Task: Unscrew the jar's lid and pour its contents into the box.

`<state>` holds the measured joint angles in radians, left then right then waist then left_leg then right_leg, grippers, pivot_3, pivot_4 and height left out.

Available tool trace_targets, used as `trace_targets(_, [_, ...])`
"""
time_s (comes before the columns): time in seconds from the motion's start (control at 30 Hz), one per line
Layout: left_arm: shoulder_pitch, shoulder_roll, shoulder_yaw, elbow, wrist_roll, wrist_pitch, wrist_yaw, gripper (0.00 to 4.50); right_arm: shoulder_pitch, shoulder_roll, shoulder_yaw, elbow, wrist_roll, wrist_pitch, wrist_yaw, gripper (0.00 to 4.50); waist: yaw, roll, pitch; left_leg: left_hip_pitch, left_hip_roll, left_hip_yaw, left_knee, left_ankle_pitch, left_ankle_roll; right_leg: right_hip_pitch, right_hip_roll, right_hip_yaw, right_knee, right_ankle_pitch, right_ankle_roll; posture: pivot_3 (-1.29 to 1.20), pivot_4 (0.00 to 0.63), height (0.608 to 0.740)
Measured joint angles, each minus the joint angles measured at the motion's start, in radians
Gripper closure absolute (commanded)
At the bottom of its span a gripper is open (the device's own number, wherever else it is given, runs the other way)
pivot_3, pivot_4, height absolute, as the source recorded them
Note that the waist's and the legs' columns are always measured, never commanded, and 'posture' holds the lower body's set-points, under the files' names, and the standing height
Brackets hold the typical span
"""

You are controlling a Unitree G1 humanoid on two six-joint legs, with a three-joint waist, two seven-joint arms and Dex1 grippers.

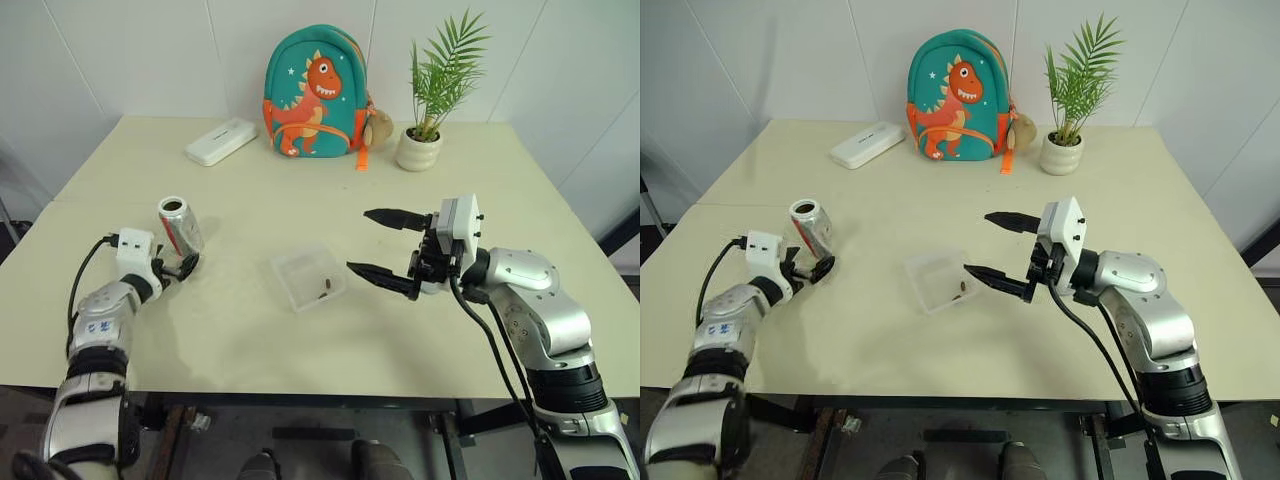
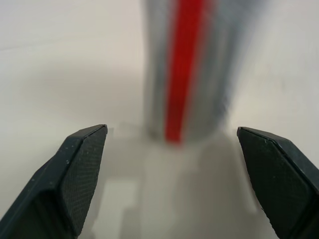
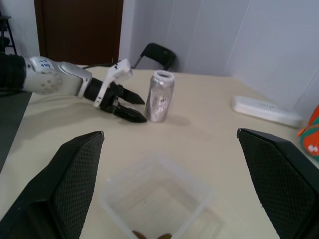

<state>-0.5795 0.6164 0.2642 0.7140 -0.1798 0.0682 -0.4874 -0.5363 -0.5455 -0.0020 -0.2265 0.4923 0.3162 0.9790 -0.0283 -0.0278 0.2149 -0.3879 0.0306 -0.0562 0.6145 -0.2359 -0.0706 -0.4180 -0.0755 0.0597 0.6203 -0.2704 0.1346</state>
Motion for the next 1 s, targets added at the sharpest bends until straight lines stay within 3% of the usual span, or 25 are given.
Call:
trace_targets(0.2, [0.263,0.1,-0.014,-0.412,-0.008,0.14,-0.076,0.06,0.036,-0.037,-0.018,-0.02,-0.002,-0.002,-0.001,0.0,-0.005,0.0,0.0,0.001,0.001,0.001,-0.001,0.0,0.0,0.0,0.0,0.0,-0.001,0.0,-0.003,0.0,0.15,0.74])
trace_targets(0.4, [0.366,0.23,0.013,-0.653,-0.066,0.13,-0.257,0.06,0.079,-0.112,-0.053,-0.016,0.0,-0.008,0.034,0.0,0.001,0.0,0.0,0.001,0.001,0.002,-0.001,0.0,0.0,0.001,-0.001,0.0,-0.006,-0.008,-0.018,0.0,0.15,0.74])
trace_targets(0.6, [0.356,0.248,0.016,-0.7,-0.152,0.006,-0.461,0.06,0.13,-0.19,-0.101,-0.007,0.053,-0.011,0.143,0.0,0.0,0.0,0.0,0.001,0.001,0.005,-0.001,0.0,0.001,0.003,-0.002,0.001,-0.011,-0.007,-0.018,0.0,0.15,0.74])
trace_targets(1.0, [0.341,0.302,0.016,-0.758,-0.25,0.126,-0.571,0.06,0.111,-0.248,-0.122,0.098,0.055,-0.033,0.25,0.0,-0.012,0.0,0.0,0.001,0.001,0.007,-0.001,-0.001,0.002,0.002,-0.002,0.002,-0.011,-0.006,-0.015,0.0,0.15,0.74])
